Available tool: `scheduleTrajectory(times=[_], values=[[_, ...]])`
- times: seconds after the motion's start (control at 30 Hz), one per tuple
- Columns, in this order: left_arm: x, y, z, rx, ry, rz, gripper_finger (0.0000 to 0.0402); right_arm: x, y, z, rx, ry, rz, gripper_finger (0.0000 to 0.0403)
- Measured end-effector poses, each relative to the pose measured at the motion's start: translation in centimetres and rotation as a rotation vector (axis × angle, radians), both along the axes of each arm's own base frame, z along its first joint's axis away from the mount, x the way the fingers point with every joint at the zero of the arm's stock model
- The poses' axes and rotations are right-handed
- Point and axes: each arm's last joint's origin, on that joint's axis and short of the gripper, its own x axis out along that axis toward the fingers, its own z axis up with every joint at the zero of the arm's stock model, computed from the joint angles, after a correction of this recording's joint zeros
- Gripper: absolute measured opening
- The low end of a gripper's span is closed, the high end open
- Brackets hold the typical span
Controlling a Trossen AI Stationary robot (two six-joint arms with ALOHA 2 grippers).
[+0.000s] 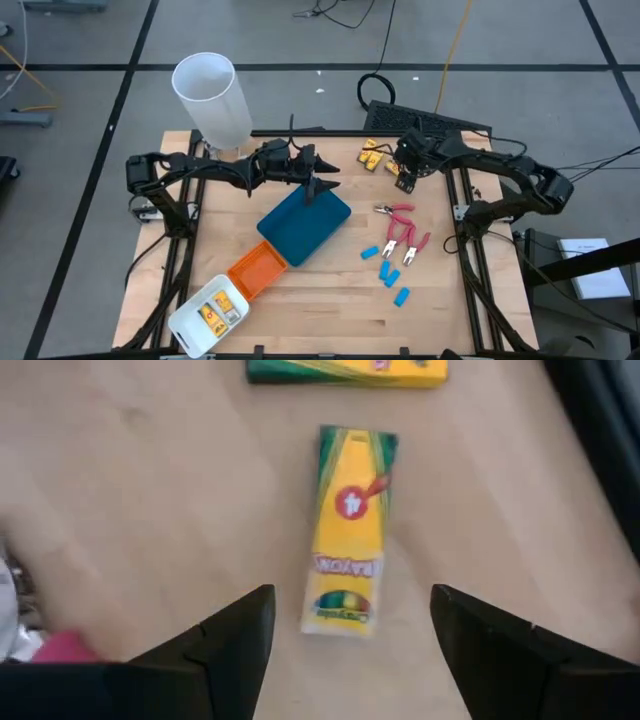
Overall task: Pick & Place School Supplies
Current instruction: Put the yellow crayon box into the white bin
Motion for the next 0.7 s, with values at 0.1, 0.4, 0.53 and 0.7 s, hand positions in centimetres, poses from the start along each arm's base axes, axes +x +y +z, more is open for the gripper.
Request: scheduleTrajectory(times=[0.1,0.4,0.53,0.7], values=[[0.0,0.0,0.0,0.0,0.0,0.0,0.0227,-0.1,0.0,-1.4,0.005,0.009,0.0,0.0258],[0.1,-0.4,-0.1,-0.009,0.007,-0.009,0.0228,-0.3,-0.9,-4.3,0.02,0.007,-0.006,0.0258],[0.2,-0.7,-0.1,-0.006,0.013,-0.02,0.0228,-0.4,-1.5,-5.1,0.061,0.003,-0.018,0.0258],[0.2,-0.9,-0.2,-0.006,0.017,-0.025,0.0228,-0.5,-1.8,-5.6,0.116,-0.022,-0.017,0.0256]])
